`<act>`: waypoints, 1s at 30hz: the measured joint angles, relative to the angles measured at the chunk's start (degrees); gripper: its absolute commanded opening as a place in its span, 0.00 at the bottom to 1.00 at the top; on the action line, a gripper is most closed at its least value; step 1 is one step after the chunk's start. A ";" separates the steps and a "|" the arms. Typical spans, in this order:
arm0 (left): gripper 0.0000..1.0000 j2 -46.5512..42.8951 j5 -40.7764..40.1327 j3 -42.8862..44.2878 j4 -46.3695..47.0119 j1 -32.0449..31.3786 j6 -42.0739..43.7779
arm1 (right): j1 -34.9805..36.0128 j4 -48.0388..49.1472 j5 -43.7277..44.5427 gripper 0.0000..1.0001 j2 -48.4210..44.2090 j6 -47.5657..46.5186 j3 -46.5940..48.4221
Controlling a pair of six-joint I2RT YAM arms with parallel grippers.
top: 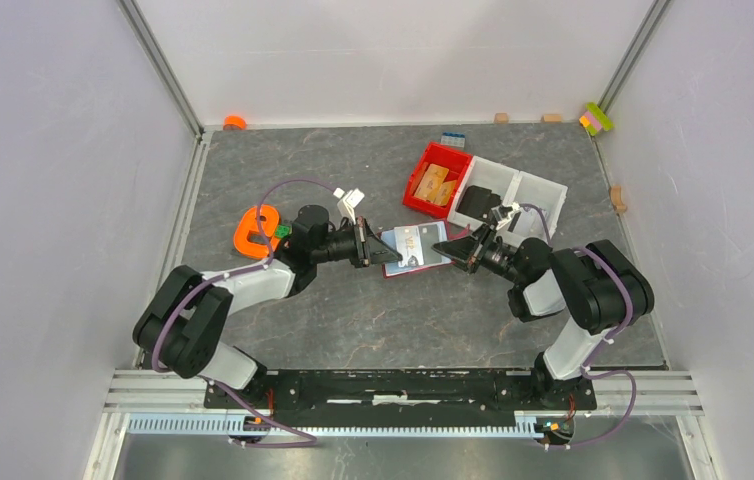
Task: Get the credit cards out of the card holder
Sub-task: Remove the credit card from the card holder.
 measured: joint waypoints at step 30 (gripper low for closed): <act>0.02 -11.52 -9.86 -2.97 -6.40 1.73 1.86 | 2.32 0.00 0.96 0.02 -0.02 -5.53 -0.50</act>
